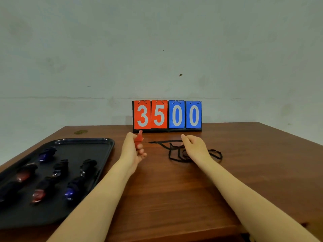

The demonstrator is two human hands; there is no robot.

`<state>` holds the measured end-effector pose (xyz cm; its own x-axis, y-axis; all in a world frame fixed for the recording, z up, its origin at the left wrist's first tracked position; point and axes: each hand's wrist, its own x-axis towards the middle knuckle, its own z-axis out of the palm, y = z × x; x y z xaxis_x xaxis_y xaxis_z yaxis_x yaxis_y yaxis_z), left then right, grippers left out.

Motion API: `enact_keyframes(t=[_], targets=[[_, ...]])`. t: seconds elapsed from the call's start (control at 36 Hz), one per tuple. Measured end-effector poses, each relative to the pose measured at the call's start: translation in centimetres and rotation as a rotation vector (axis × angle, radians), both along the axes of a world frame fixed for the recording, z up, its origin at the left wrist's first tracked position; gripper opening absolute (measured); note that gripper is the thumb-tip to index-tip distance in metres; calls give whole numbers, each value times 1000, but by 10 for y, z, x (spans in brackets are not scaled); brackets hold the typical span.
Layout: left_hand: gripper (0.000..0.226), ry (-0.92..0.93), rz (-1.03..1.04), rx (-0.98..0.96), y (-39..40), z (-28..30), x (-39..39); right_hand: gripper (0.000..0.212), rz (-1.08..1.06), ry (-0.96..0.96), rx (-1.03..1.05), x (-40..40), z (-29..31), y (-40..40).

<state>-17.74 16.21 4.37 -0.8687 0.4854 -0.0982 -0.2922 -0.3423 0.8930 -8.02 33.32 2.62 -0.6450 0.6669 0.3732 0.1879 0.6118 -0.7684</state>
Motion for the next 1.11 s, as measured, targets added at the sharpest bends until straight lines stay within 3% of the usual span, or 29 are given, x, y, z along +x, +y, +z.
enact_keyframes(t=[0.19,0.25,0.33,0.5,0.56,0.61,0.72,0.89,1.0,1.11], targets=[[18,26,0,4,2,0,1,31,-189,-278,236,2,-6,12],[19,17,-22,52,4,1,3,25,-189,-275,303,4,-6,13],[18,15,-73,121,5,3,5,37,-14,-169,325,1,-3,-1],[17,46,-128,158,7,6,7,37,445,-80,116,-8,-6,-50],[18,40,-133,148,7,6,7,23,444,-50,106,-9,-7,-55],[21,55,-110,115,7,5,6,25,404,8,65,-9,-6,-52],[21,78,9,15,7,4,0,27,421,115,-336,-3,5,-39],[7,-8,2,68,6,4,-3,34,457,337,-785,4,20,-26],[26,-46,-81,120,2,4,0,25,322,427,-772,8,24,-21],[11,-73,-230,161,1,8,10,23,106,366,-625,9,22,-13]])
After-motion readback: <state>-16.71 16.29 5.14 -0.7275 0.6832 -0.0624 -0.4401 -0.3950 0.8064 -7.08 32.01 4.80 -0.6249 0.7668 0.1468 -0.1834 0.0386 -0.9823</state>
